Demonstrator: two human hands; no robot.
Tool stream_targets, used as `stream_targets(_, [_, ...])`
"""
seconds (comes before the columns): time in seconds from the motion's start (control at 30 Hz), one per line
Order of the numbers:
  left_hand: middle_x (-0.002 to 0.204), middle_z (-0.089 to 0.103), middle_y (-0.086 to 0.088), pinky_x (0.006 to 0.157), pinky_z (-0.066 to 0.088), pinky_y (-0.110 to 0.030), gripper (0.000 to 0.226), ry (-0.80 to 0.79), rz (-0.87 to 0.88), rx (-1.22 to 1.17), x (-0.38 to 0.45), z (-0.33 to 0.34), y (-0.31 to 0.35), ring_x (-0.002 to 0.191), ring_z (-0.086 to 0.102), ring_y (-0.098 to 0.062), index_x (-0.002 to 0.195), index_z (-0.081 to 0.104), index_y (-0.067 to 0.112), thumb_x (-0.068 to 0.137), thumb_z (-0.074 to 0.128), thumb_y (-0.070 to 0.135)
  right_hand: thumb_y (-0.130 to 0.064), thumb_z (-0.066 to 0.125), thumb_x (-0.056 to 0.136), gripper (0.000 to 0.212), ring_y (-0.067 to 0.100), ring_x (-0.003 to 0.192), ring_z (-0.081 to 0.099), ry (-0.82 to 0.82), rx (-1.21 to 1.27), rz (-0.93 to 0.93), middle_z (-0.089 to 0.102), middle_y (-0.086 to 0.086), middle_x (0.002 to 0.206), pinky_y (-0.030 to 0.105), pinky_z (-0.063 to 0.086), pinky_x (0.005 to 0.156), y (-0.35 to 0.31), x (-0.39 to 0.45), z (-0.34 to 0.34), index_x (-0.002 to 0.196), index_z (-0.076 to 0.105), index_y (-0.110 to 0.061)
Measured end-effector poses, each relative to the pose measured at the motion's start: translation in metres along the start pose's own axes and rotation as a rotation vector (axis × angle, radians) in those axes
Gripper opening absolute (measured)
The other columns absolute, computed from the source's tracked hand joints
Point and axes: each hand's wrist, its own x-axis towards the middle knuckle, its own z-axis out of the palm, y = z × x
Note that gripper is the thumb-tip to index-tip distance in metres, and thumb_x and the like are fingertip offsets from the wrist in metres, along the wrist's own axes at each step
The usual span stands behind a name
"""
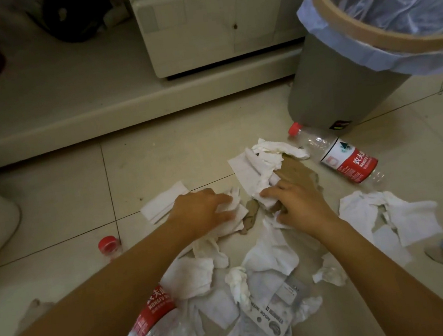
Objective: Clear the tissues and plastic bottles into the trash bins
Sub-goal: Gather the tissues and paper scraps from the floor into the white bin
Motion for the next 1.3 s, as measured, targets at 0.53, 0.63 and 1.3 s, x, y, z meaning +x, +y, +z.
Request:
stream_targets(0.53, [0.087, 0.069, 0.003, 0.044, 0.036, -0.017, 0.023, 0.585, 0.272, 0.022, -0.049, -0.051, -0.024, 0.060, 0.063, -0.014, 0.101, 0.072, 0.025, 0.080, 0.074, 0.016, -0.024, 0.068, 0.079, 0.039, 0.020, 0.096, 0.055, 0.351, -0.121, -0.177, 0.055, -0.006, 0.108, 0.026, 0.035, 0.064, -0.061, -0.015, -0.054, 0.115, 0.058, -0.031])
stream_targets(0.63, [0.092, 0.069, 0.001, 0.046, 0.051, -0.031, 0.022, 0.660, 0.287, 0.047, -0.070, -0.067, -0.036, 0.061, 0.064, -0.017, 0.104, 0.072, 0.022, 0.084, 0.070, 0.015, -0.025, 0.069, 0.079, 0.037, 0.017, 0.090, 0.058, 0.398, -0.137, -0.223, 0.056, -0.007, 0.110, 0.023, 0.032, 0.059, -0.079, -0.020, -0.068, 0.115, 0.059, -0.030])
stream_targets(1.3, [0.094, 0.071, -0.004, 0.040, 0.048, -0.025, 0.034, 0.839, 0.266, 0.382, -0.210, -0.143, -0.119, 0.057, 0.066, -0.019, 0.102, 0.073, 0.019, 0.070, 0.081, 0.020, -0.021, 0.078, 0.072, 0.040, 0.018, 0.071, 0.058, 0.585, -0.260, -0.549, 0.060, 0.002, 0.100, 0.029, 0.047, 0.044, -0.217, -0.022, -0.117, 0.109, 0.062, -0.021])
